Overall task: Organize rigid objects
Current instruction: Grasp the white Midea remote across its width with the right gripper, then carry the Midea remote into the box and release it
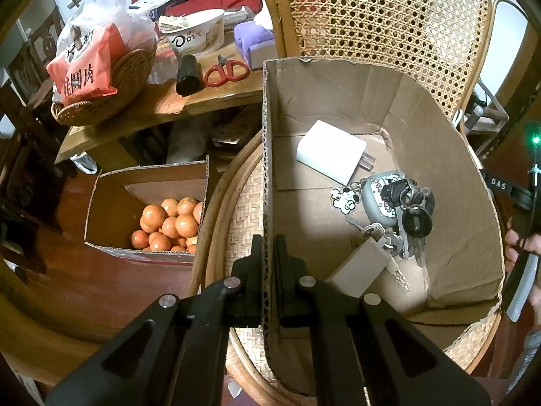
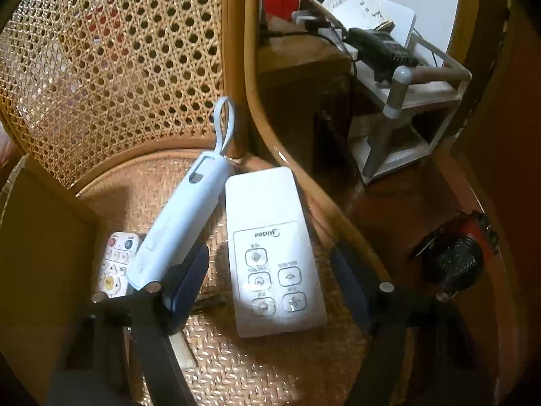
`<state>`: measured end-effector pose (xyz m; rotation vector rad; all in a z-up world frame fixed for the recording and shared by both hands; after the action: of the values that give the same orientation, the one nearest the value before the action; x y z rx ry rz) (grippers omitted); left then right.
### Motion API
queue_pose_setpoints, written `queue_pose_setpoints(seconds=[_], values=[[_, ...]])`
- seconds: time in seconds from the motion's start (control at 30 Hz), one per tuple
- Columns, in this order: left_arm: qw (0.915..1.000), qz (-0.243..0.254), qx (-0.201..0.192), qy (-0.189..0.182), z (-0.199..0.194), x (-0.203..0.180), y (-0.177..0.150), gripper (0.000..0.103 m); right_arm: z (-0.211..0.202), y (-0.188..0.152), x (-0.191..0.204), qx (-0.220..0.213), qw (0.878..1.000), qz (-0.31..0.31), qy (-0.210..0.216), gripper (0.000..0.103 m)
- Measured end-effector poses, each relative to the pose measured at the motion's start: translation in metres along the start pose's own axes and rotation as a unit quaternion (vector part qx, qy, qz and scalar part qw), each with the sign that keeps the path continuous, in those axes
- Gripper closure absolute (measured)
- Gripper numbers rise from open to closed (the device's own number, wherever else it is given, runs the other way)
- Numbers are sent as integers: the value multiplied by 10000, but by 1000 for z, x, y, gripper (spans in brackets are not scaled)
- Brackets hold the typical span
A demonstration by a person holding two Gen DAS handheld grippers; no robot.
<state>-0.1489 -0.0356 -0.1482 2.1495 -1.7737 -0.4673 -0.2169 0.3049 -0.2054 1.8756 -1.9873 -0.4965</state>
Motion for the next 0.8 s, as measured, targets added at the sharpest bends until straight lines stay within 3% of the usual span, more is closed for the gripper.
queue_pose_setpoints(seconds=[0.07,0.13,0.2,0.43,0.8], values=[[10000,-1,15,-2,1,0,0,99,1,1,1,-19,10000,-62,-42,28],[10000,11,13,1,1,0,-1,99,3,1,2,-1,9999,-93,-52,42],[10000,11,14,-5,1,0,-1,99,3,1,2,-1,9997,-152,-188,47],[10000,7,15,-20,1,0,-1,99,-3,-2,0,56,9999,-88,-97,52],[10000,-8,32,6,0,-1,-1,99,-48,-5,1,-453,9989,-113,51,52]])
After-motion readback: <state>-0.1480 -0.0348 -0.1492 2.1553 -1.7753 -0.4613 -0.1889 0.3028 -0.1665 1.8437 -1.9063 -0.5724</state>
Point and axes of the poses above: each gripper's, at about its wrist camera, not at the fingertips, and z roughly the way its jaws point, x to its left, y to its top, the point moved 6 cm from there along z, roughly the way its jaws point, and after that the axes turned 12 degrees about -z, right-handed, at the moved point
